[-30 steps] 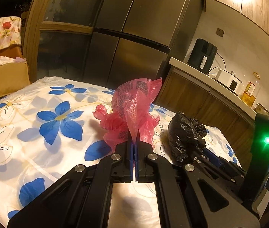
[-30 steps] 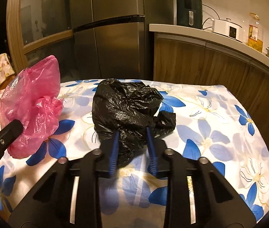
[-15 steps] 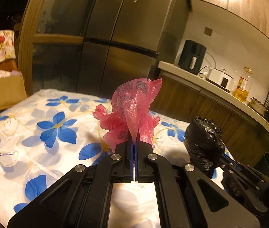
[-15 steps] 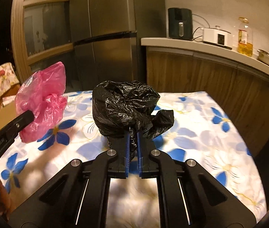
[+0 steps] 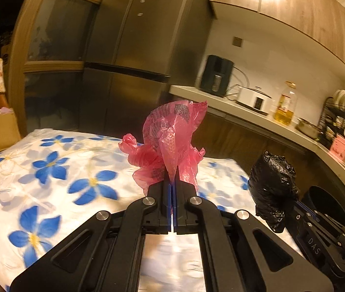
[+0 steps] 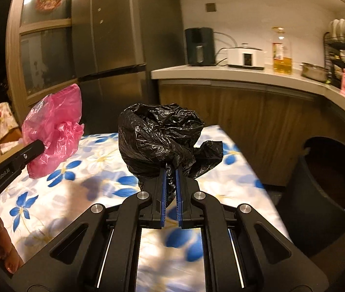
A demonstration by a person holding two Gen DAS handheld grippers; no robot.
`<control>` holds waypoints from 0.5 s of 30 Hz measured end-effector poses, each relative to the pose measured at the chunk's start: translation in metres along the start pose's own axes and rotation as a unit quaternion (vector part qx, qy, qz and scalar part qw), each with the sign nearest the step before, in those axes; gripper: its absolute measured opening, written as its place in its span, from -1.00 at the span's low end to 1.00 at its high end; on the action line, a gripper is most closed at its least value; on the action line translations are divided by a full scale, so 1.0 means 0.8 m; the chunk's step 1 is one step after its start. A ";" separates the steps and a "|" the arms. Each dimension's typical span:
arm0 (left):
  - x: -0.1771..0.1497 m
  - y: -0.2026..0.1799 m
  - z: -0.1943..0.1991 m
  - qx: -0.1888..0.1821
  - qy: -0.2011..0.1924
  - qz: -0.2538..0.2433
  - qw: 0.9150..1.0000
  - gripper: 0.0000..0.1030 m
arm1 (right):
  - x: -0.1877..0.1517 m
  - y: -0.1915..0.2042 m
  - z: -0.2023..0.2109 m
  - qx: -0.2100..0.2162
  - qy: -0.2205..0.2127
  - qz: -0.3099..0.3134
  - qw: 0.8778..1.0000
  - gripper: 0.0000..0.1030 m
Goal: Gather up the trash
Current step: 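Lift and carry the pink and black bags in both grippers over the bin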
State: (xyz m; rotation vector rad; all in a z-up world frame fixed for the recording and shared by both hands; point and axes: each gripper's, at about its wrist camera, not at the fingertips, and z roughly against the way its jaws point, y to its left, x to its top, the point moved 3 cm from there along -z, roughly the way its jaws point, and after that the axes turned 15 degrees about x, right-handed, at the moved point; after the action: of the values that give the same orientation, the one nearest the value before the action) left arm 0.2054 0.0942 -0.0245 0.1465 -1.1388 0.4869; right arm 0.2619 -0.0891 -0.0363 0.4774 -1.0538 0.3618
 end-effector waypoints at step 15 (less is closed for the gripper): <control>-0.030 -0.167 0.041 -0.106 -0.001 -0.078 0.991 -0.99 | -0.004 -0.125 0.104 -0.091 -0.043 -0.046 0.994 -0.87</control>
State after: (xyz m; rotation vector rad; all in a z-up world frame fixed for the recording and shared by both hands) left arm 0.2293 -0.0432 -0.0142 0.0491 -1.1631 0.2255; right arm 0.2490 -0.2182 -0.0253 0.3788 -1.1324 0.1618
